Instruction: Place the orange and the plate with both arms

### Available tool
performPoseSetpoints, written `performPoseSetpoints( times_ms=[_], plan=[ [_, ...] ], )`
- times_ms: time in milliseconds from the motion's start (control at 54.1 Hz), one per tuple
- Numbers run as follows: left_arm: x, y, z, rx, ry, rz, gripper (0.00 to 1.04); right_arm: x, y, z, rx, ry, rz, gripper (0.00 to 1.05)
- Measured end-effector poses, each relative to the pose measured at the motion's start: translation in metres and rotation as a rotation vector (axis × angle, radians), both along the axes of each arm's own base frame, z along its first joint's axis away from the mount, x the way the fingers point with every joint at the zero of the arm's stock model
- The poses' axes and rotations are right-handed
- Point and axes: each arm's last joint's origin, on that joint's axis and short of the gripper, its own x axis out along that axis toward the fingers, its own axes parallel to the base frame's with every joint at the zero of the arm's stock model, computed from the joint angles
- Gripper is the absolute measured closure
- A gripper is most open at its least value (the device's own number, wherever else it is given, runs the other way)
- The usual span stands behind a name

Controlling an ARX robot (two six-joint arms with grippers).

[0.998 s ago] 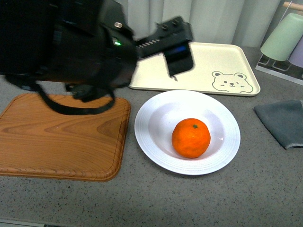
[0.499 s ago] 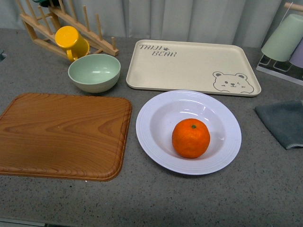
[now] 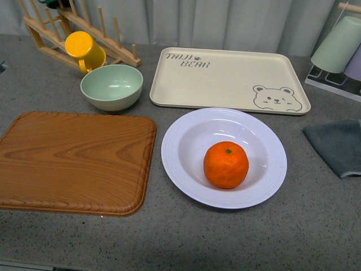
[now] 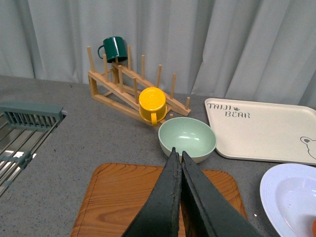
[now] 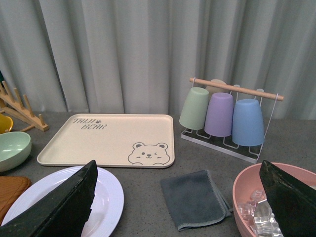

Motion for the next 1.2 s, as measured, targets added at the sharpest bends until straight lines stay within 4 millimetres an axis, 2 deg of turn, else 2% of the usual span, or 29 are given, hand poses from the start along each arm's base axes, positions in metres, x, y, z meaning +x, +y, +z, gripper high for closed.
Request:
performPoseSetpoints(
  times_ms=[259,850,1201],
  plan=[
    [-0.014,0.014,0.003,-0.001,-0.009,0.006,1.01,0.000,0.000,0.000,0.000,0.000,0.000,0.09],
    [-0.039,0.015,0.011,-0.001,-0.037,0.005,1.01,0.000,0.000,0.000,0.000,0.000,0.000,0.09],
    [-0.047,0.015,0.011,-0.001,-0.037,0.005,1.01,0.000,0.000,0.000,0.000,0.000,0.000,0.09]
  ],
)
